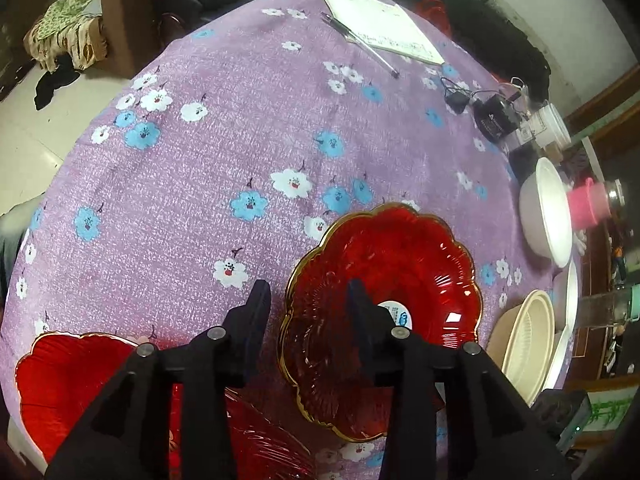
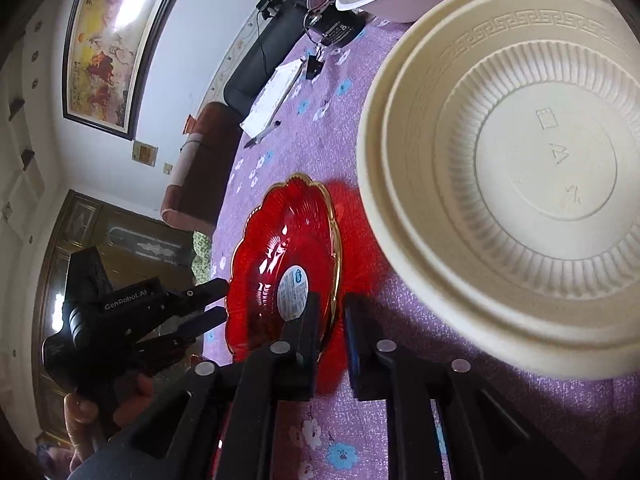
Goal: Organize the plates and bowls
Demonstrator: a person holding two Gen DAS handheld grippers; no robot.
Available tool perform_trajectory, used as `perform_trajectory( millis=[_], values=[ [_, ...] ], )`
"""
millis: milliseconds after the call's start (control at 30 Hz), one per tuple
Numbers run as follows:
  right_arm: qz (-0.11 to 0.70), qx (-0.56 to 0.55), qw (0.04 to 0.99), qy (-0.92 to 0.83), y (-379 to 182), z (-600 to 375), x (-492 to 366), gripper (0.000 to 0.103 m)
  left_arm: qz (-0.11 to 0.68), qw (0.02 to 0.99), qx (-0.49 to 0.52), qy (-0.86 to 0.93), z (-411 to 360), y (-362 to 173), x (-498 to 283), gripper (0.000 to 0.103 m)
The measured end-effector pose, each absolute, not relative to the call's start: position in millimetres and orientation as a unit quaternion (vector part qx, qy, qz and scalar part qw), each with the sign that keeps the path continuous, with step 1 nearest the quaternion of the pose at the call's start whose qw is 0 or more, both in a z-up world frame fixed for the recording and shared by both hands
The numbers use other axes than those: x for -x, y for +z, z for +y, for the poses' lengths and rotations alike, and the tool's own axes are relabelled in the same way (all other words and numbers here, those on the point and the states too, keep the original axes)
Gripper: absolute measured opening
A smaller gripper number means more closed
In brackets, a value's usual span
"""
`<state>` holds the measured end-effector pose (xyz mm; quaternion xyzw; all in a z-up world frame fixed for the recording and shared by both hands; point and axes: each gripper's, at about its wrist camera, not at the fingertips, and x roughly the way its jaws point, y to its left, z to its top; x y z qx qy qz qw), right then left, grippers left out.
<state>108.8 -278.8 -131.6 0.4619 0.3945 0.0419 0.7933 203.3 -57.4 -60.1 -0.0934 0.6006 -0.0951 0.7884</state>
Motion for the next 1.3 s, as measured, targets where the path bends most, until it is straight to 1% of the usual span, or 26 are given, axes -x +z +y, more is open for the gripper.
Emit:
perform_trajectory(
  millis=[33, 167, 200, 233, 267, 333, 633, 933, 1300],
  values=[
    [0.397, -0.463, 0.791, 0.044, -133, -278, -110, 0.023, 0.604, 0.786, 0.094, -0.096, -58, -62, -203, 0.037],
    [0.395, -0.453, 0.798, 0.043, -131, -275, -110, 0.024, 0.609, 0.783, 0.087, -0.092, -62, -69, -201, 0.036],
    [0.394, -0.452, 0.800, 0.041, -132, -275, -110, 0.021, 0.609, 0.783, 0.087, -0.092, -63, -69, -201, 0.032],
    [0.393, -0.450, 0.801, 0.039, -132, -275, -110, 0.018, 0.609, 0.783, 0.086, -0.090, -63, -69, -200, 0.025],
    [0.393, -0.453, 0.799, 0.039, -133, -276, -110, 0.017, 0.609, 0.783, 0.085, -0.088, -63, -69, -199, 0.022],
    [0.394, -0.456, 0.798, 0.037, -135, -278, -109, 0.010, 0.608, 0.785, 0.086, -0.081, -61, -69, -199, 0.011],
    [0.390, -0.440, 0.808, 0.033, -132, -277, -107, 0.009, 0.597, 0.793, 0.096, -0.077, -57, -63, -195, 0.010],
    [0.363, -0.425, 0.828, 0.045, -115, -272, -101, 0.009, 0.573, 0.807, 0.111, -0.088, -51, -38, -189, 0.010],
    [0.307, -0.396, 0.864, 0.055, -76, -262, -74, 0.009, 0.519, 0.841, 0.115, -0.101, -44, 5, -153, 0.010]
  ],
)
